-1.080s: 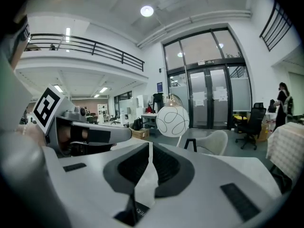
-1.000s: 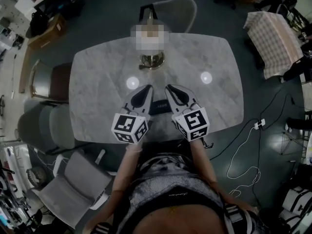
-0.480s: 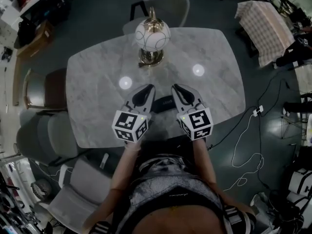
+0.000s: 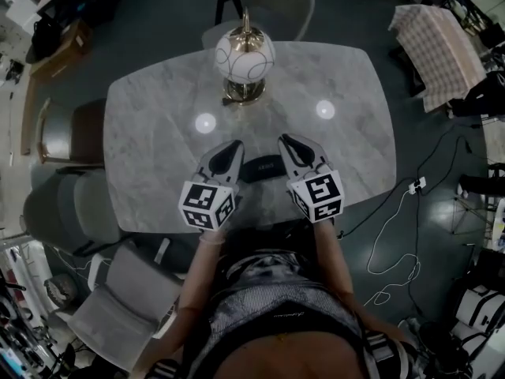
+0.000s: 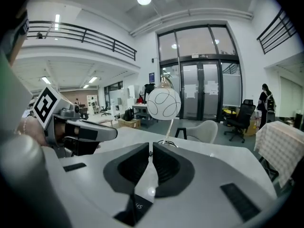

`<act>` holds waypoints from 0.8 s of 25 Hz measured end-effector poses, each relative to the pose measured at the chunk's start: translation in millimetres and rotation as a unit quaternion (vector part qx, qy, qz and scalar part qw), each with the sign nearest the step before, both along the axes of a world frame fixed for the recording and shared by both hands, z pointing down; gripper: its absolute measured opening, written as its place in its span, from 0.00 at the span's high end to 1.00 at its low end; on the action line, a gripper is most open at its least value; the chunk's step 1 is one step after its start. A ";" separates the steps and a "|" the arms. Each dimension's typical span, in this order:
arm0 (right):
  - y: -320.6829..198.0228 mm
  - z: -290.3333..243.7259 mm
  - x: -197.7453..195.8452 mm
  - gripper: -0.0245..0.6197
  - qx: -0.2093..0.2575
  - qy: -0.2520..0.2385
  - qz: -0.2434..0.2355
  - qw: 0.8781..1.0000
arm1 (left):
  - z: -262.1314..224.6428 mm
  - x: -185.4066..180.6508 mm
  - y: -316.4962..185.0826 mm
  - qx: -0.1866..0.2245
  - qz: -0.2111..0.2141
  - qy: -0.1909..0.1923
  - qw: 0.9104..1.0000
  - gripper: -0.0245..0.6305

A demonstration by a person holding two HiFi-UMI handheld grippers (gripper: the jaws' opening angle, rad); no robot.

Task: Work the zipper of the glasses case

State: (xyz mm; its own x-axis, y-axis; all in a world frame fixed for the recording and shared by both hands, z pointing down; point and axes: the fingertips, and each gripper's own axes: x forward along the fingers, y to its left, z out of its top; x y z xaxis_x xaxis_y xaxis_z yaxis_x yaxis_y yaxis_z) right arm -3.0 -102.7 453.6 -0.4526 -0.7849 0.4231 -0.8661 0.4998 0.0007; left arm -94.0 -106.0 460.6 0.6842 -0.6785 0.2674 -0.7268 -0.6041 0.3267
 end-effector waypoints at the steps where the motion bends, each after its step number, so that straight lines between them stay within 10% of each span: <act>1: -1.3 2.2 0.7 0.85 -0.004 -0.001 -0.005 1.000 | 2.9 0.3 0.3 -0.005 -0.006 0.000 1.000 0.96; 20: 5.6 100.4 -8.2 0.85 -0.111 0.079 -0.096 0.986 | 74.3 1.0 5.3 -0.094 -0.021 -0.020 0.995 0.96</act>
State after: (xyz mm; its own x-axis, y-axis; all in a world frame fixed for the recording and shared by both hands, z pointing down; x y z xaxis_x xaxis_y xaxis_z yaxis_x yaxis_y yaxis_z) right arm -11.2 -97.1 554.1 -0.4982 -0.5717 0.6518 -0.7537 0.6572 0.0004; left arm -92.9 -100.7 535.0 0.6418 -0.6422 0.4191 -0.7655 -0.5035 0.4007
